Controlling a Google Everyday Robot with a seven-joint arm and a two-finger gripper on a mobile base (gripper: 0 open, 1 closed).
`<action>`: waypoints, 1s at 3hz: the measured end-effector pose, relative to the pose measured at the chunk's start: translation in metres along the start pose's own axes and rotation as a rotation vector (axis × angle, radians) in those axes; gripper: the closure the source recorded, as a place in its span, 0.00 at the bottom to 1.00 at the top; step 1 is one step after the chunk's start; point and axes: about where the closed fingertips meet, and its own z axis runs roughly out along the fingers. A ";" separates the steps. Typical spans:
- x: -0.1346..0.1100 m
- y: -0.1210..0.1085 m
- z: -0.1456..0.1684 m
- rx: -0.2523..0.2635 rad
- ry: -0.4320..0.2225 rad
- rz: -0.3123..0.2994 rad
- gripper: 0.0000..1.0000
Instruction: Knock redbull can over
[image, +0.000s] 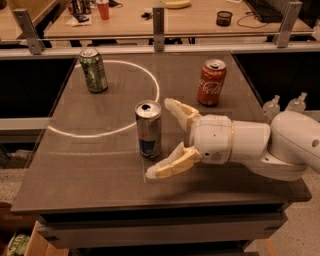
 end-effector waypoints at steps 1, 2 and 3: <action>0.005 -0.001 0.016 -0.008 0.007 0.026 0.00; 0.006 -0.003 0.030 -0.017 0.011 0.039 0.00; 0.006 -0.005 0.039 -0.029 0.008 0.035 0.17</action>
Offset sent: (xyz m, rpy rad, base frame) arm 0.0180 0.0391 -0.0128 -0.0025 0.0627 0.0149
